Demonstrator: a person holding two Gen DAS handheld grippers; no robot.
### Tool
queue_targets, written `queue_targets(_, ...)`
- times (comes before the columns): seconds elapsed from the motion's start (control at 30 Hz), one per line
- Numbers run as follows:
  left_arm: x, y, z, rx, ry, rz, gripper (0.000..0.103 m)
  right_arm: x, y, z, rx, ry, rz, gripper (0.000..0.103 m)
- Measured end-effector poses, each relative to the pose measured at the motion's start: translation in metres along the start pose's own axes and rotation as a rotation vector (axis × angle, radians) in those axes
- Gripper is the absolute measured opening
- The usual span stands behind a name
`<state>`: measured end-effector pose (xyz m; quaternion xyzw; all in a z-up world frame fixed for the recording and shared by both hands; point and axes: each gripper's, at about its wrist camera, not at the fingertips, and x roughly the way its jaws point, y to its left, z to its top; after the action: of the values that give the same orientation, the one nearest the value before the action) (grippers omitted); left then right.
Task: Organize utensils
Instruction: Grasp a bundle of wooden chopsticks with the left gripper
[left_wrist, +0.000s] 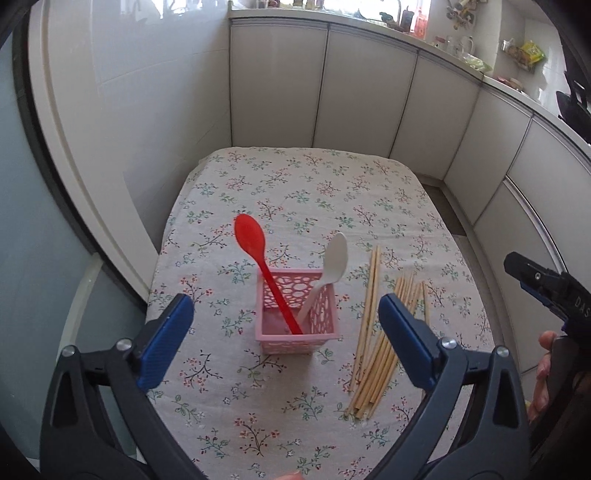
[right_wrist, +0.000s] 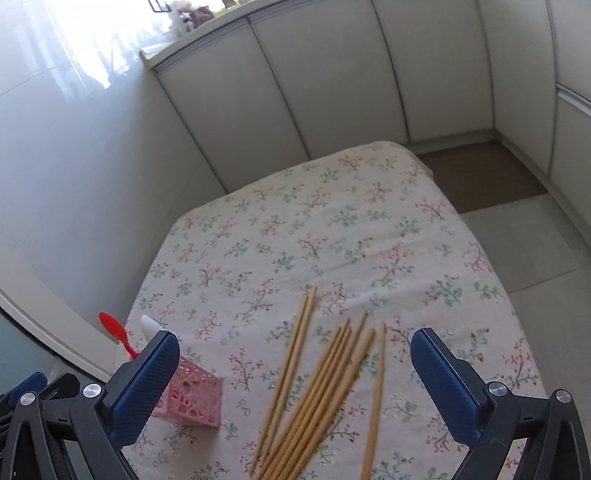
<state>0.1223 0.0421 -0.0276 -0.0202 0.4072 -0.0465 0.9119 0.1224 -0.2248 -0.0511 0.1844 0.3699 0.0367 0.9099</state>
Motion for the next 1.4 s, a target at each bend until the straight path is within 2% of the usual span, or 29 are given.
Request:
queue_targets(0.1,0.001,-0.017,-0.002,0.033,0.012,-0.009,0.100,0.001,-0.012,0.002,-0.014,0.055,-0.045,0.103)
queue_targets(0.2,0.005,-0.036,-0.002,0.053,0.034,-0.024,0.100,0.000,-0.027,0.004,-0.006,0.066,-0.095,0.103)
queue_targets(0.37,0.014,-0.074,0.007,0.097,0.098,-0.098,0.100,0.007,-0.059,0.008,0.024,0.141,-0.161,0.103)
queue_targets(0.43,0.021,-0.092,0.011,0.137,0.107,-0.093,0.100,0.010,-0.070,0.011,0.029,0.176,-0.188,0.103)
queue_targets(0.53,0.036,-0.112,0.015,0.191,0.133,-0.069,0.100,0.016,-0.076,0.018,-0.038,0.221,-0.254,0.103)
queue_targets(0.67,0.064,-0.127,0.024,0.194,0.175,-0.061,0.100,0.029,-0.089,0.025,-0.065,0.253,-0.315,0.103)
queue_targets(0.73,0.081,-0.133,0.029,0.181,0.204,-0.072,0.100,0.042,-0.101,0.026,-0.046,0.294,-0.306,0.103)
queue_targets(0.9,0.131,-0.148,0.034,0.167,0.279,-0.111,0.098,0.068,-0.128,0.027,0.072,0.362,-0.206,0.103)
queue_targets(1.0,0.160,-0.156,0.036,0.171,0.313,-0.121,0.084,0.078,-0.133,0.031,0.110,0.357,-0.156,0.102)
queue_targets(1.07,0.178,-0.158,0.037,0.170,0.329,-0.123,0.066,0.086,-0.135,0.032,0.119,0.355,-0.137,0.102)
queue_targets(1.1,0.186,-0.158,0.037,0.160,0.336,-0.124,0.063,0.090,-0.136,0.031,0.126,0.352,-0.129,0.101)
queue_targets(1.2,0.204,-0.157,0.040,0.135,0.327,-0.118,0.052,0.105,-0.137,0.029,0.145,0.384,-0.103,0.096)
queue_targets(1.27,0.215,-0.159,0.043,0.131,0.331,-0.117,0.037,0.112,-0.135,0.030,0.142,0.396,-0.102,0.090)
queue_targets(1.4,0.240,-0.163,0.045,0.146,0.363,-0.095,0.027,0.120,-0.130,0.032,0.113,0.394,-0.097,0.089)
